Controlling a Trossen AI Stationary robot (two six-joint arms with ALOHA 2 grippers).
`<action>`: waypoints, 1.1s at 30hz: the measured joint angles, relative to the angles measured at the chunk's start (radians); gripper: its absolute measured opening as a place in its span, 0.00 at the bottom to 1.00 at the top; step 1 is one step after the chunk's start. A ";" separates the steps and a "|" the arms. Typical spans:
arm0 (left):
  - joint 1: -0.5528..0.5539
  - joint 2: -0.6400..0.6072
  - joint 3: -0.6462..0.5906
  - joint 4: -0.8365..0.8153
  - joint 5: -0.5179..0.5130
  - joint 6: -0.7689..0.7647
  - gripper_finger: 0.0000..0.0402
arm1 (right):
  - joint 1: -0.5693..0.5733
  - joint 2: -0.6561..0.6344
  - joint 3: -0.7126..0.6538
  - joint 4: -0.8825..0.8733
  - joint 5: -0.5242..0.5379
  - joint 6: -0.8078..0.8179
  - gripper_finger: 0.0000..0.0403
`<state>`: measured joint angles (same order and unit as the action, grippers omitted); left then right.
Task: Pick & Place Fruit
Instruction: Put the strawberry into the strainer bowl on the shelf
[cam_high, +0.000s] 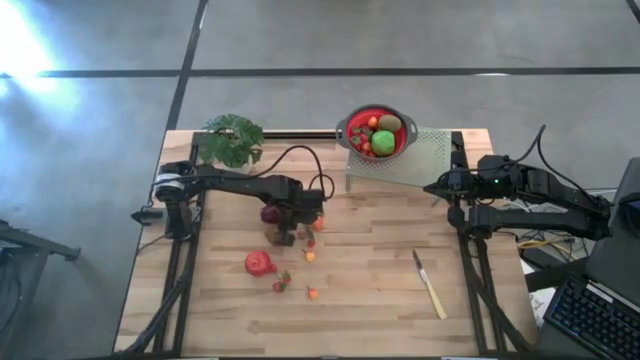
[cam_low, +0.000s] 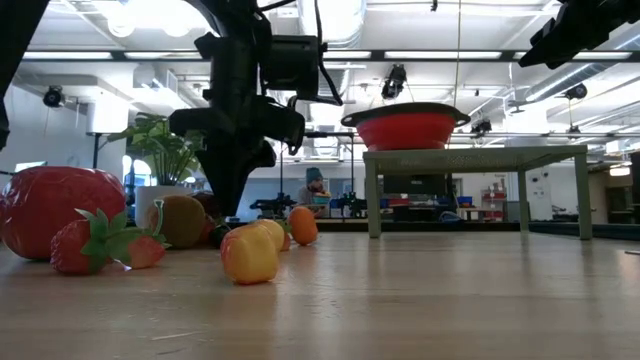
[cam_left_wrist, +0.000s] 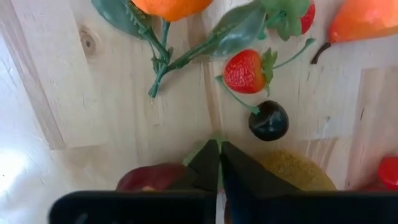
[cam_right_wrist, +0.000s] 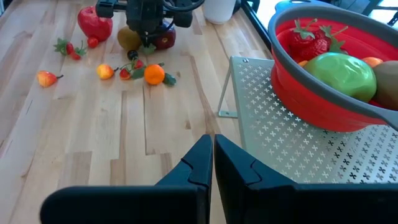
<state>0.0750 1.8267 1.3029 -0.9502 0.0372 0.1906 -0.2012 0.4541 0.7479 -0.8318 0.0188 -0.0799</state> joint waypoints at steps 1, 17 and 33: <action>0.000 0.000 0.000 -0.003 0.000 0.003 0.03 | 0.000 0.000 0.000 0.000 0.000 0.000 0.03; 0.000 0.000 0.000 -0.004 0.028 0.008 0.01 | 0.000 0.000 0.000 0.000 0.000 0.000 0.03; 0.000 0.001 0.147 -0.001 0.030 0.036 0.01 | 0.000 0.000 0.000 0.000 0.000 0.000 0.03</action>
<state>0.0753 1.8275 1.4499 -0.9513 0.0673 0.2268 -0.2012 0.4541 0.7479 -0.8318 0.0185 -0.0795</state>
